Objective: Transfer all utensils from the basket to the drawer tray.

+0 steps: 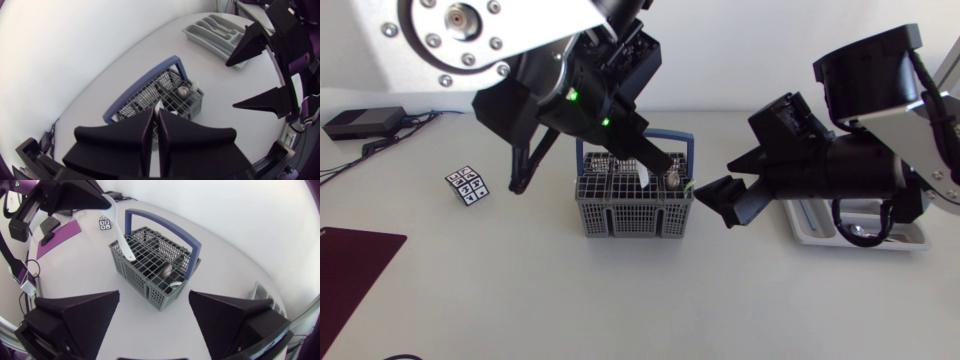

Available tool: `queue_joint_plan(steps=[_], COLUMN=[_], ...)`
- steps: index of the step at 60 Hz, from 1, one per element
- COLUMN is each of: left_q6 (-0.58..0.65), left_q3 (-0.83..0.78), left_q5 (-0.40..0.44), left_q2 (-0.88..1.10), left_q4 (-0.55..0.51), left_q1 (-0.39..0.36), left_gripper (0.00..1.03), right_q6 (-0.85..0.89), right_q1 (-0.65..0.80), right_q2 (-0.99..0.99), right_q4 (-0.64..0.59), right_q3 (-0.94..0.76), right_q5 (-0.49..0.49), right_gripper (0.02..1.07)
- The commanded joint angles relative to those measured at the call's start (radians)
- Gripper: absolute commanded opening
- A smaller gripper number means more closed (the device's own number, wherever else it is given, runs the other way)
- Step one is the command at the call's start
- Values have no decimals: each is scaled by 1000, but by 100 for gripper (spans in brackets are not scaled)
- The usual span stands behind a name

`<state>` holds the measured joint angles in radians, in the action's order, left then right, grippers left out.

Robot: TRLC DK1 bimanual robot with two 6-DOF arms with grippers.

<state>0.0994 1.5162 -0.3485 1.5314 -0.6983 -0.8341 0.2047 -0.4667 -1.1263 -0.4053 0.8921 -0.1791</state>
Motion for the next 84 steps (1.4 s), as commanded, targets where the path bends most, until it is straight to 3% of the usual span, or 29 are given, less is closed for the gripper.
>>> queue_joint_plan(steps=[1, 20, 25, 32, 48, 72, 84], left_q6=[-43, -161, -167, -176, -188, -188, -188], left_q3=[39, 105, 116, 128, 154, 157, 157], left_q5=[75, 517, 574, 640, 721, 746, 747], left_q2=[10, 81, 104, 130, 162, 162, 154], left_q4=[-41, -115, -127, -141, -162, -171, -171], left_q1=[38, 159, 167, 170, 179, 182, 188], left_gripper=[4, 4, 4, 4, 4, 4, 8], right_q6=[-21, -10, -10, -4, 21, 41, 45], right_q1=[-20, -98, -105, -128, -191, -211, -211], right_q2=[20, 30, 23, 10, -32, -50, -41], right_q4=[34, 151, 168, 184, 211, 224, 218], right_q3=[-41, -87, -88, -87, -87, -97, -108], right_q5=[-7, 1, 4, 23, 96, 136, 127], right_gripper=[102, 94, 92, 82, 59, 18, 15])
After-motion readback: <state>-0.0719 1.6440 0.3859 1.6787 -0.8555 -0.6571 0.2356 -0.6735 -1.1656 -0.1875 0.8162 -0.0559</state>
